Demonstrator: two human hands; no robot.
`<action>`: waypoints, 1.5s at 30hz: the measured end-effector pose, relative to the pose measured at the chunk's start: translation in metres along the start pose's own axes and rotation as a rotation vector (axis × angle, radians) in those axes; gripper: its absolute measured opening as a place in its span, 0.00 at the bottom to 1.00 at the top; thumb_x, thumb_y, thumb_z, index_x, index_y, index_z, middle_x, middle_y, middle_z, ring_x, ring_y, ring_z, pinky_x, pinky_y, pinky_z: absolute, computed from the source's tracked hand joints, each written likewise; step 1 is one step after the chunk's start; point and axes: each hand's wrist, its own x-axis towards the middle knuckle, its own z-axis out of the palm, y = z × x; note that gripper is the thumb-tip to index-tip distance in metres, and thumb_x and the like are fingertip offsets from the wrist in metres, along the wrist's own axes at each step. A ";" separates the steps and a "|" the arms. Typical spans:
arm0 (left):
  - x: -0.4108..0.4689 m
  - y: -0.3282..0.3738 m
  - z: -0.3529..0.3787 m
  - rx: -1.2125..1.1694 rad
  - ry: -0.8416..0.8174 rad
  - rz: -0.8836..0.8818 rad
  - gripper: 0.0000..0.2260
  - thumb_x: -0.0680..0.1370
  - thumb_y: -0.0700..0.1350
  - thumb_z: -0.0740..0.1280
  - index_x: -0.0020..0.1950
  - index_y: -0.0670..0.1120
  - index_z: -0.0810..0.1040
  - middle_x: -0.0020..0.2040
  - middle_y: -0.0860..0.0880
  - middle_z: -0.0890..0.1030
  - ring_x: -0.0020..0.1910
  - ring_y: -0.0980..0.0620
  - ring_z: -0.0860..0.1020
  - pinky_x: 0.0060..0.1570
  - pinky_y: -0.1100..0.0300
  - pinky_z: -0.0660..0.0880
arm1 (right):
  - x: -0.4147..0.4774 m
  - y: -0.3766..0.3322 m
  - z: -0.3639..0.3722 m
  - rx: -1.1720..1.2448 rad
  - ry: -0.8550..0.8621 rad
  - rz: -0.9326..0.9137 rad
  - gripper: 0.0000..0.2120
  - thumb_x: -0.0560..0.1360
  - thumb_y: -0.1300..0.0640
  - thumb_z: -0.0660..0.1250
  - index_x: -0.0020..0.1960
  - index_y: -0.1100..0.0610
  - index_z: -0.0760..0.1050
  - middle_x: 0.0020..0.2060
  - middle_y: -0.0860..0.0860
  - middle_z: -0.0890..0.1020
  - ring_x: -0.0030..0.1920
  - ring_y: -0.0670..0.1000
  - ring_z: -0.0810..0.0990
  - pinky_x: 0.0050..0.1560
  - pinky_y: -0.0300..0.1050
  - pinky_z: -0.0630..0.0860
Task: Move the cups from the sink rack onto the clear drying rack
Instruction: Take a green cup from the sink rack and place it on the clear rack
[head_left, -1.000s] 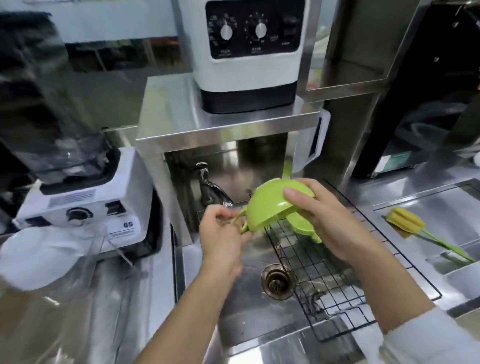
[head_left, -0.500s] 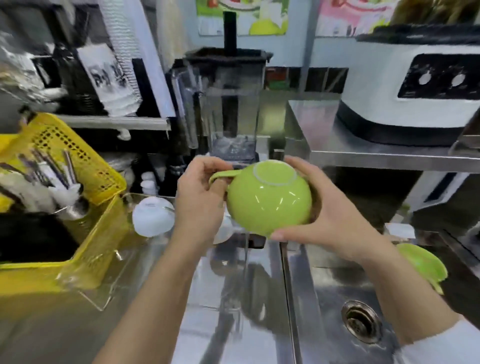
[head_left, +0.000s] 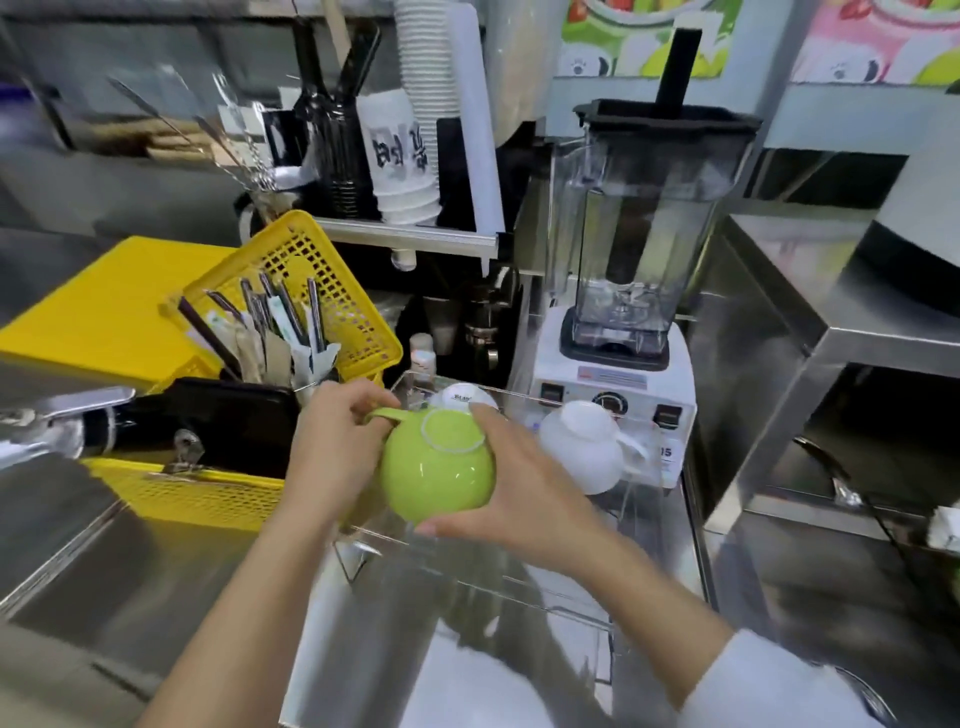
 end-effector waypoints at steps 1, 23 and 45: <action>0.003 -0.007 -0.001 0.040 0.001 -0.019 0.12 0.70 0.35 0.68 0.37 0.54 0.79 0.43 0.44 0.79 0.42 0.46 0.78 0.47 0.48 0.76 | 0.002 -0.002 0.007 -0.016 -0.014 0.022 0.53 0.57 0.37 0.75 0.72 0.46 0.49 0.71 0.49 0.63 0.71 0.51 0.61 0.68 0.50 0.64; -0.009 -0.029 -0.009 0.097 -0.067 -0.106 0.09 0.76 0.41 0.63 0.53 0.47 0.81 0.55 0.48 0.80 0.59 0.47 0.75 0.51 0.58 0.69 | 0.010 -0.003 0.055 -0.185 0.047 0.078 0.53 0.57 0.33 0.72 0.72 0.49 0.48 0.64 0.54 0.65 0.65 0.57 0.65 0.64 0.52 0.65; -0.067 0.154 0.188 0.009 -0.482 0.507 0.21 0.76 0.54 0.62 0.67 0.52 0.67 0.68 0.52 0.70 0.67 0.52 0.66 0.61 0.57 0.65 | -0.106 0.144 -0.133 -0.078 0.540 0.315 0.43 0.66 0.41 0.71 0.73 0.48 0.52 0.70 0.50 0.63 0.69 0.50 0.65 0.69 0.52 0.65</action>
